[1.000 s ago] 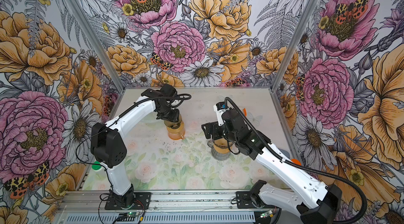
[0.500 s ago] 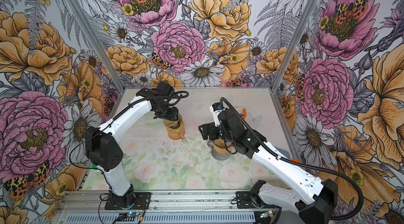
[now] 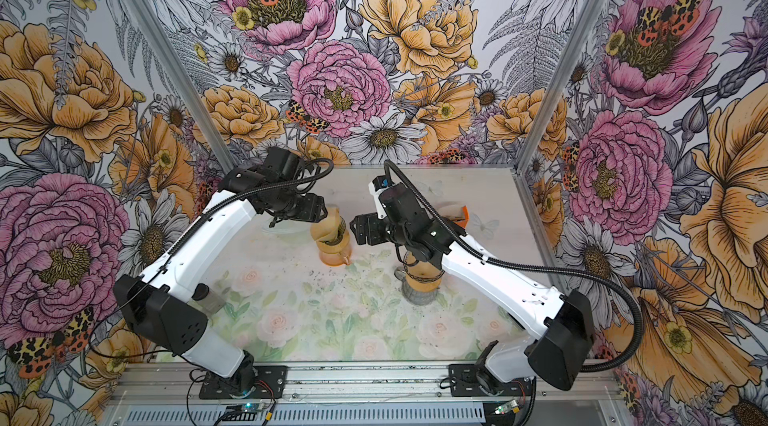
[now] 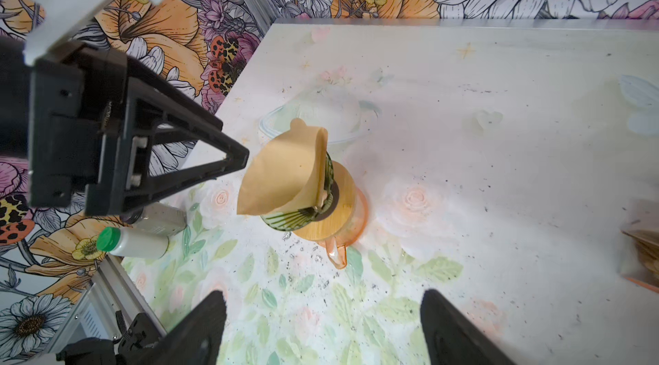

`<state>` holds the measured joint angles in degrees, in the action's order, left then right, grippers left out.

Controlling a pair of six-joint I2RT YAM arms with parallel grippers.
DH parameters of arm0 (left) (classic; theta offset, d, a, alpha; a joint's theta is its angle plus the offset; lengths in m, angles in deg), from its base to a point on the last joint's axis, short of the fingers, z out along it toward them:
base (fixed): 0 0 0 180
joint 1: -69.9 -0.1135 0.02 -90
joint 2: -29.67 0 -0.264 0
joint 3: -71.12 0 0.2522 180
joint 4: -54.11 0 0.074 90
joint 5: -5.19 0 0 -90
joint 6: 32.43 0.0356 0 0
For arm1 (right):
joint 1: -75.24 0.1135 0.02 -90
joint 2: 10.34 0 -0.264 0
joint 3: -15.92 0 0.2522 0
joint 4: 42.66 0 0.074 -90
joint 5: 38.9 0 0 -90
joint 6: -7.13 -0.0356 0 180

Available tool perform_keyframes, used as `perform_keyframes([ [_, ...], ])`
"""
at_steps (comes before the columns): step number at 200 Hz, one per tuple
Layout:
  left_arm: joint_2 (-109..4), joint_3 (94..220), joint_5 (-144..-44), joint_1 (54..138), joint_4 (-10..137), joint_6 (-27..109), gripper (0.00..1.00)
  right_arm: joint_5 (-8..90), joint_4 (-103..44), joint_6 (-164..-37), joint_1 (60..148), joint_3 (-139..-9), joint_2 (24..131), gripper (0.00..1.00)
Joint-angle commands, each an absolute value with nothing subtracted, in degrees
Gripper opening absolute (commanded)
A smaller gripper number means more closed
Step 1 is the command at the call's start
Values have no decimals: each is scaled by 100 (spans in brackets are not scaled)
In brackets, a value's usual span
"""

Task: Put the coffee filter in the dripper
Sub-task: 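Raise the left gripper from the filter while the right gripper nears the dripper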

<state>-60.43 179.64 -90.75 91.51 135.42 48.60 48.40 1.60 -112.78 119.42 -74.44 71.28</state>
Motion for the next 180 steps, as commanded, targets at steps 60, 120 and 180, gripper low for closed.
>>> perform_keyframes([
  [60,-4920,16135,-10321,8202,11641,3867,99,5071,789,-11512,12019,-9014,8683,88],
  [120,-4888,15464,-10585,8172,10758,3855,99,5032,1060,-11446,12021,-9559,9312,88],
  [180,-4790,14851,-10616,8207,9961,3613,99,4979,1082,-11348,12024,-9706,9634,87],
])
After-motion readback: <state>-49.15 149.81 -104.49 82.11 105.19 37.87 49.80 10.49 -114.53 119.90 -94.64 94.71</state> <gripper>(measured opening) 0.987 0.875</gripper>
